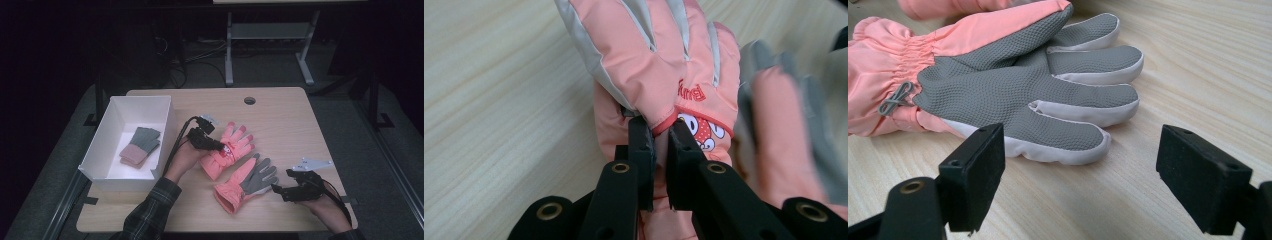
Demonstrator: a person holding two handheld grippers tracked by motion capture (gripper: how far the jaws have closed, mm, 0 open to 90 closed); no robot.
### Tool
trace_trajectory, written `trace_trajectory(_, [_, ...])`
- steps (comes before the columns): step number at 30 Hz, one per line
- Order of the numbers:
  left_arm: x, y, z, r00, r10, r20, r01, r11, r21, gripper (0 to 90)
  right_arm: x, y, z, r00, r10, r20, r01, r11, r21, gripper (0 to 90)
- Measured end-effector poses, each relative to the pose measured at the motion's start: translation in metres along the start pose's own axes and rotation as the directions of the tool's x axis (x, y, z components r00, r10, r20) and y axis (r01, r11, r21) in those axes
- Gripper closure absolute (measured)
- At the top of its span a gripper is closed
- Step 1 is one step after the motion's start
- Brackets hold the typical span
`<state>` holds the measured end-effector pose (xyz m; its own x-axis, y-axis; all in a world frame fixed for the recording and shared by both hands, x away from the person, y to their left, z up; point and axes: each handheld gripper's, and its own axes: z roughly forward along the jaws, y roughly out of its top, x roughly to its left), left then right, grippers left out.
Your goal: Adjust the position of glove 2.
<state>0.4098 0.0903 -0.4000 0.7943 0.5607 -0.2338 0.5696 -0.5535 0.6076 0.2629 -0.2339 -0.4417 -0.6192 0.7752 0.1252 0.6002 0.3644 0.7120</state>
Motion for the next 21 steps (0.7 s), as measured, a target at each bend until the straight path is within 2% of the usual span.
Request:
trace_trajectory(1, [-0.005, 0.003, -0.008, 1.0, -0.001, 0.002, 0.001, 0.9999, -0.013, 83.2, 0.0, 0.0, 0.0, 1.0, 0.001, 0.0, -0.001, 1.0, 0.001, 19.3])
trace_trajectory(2, [-0.01, 0.005, -0.014, 0.9999, 0.016, 0.002, -0.016, 0.9997, -0.02, 83.2, 0.0, 0.0, 0.0, 1.0, 0.001, 0.0, -0.001, 1.0, 0.001, 19.3])
trace_trajectory(4, [-0.018, 0.007, -0.02, 0.9998, -0.002, 0.021, 0.002, 0.9991, -0.043, 83.1, 0.0, 0.0, 0.0, 1.0, 0.001, -0.001, -0.001, 1.0, 0.002, 19.3])
trace_trajectory(9, [-0.042, 0.011, -0.035, 0.999, 0.017, 0.04, -0.015, 0.9982, -0.058, 83.0, 0.0, 0.001, 0.0, 1.0, 0.0, 0.005, 0.0, 1.0, 0.0, 19.3])
trace_trajectory(15, [-0.066, 0.011, -0.037, 0.9982, 0.033, 0.05, -0.031, 0.999, -0.033, 83.0, -0.009, -0.001, -0.003, 0.9994, 0.02, 0.028, -0.019, 1.0, -0.014, 19.3])
trace_trajectory(17, [-0.073, 0.012, -0.035, 0.9981, 0.025, 0.056, -0.023, 0.9989, -0.041, 83.0, -0.014, -0.002, -0.004, 0.9989, 0.029, 0.036, -0.029, 0.999, -0.014, 19.3])
trace_trajectory(18, [-0.077, 0.013, -0.034, 0.998, 0.02, 0.06, -0.018, 0.9993, -0.034, 83.0, -0.016, -0.002, -0.006, 0.9984, 0.036, 0.043, -0.035, 0.999, -0.018, 19.3])
trace_trajectory(21, [-0.088, 0.013, -0.026, 0.9973, 0.04, 0.062, -0.04, 0.9992, -0.004, 83.0, -0.02, -0.002, -0.009, 0.9973, 0.042, 0.06, -0.04, 0.999, -0.034, 19.9])
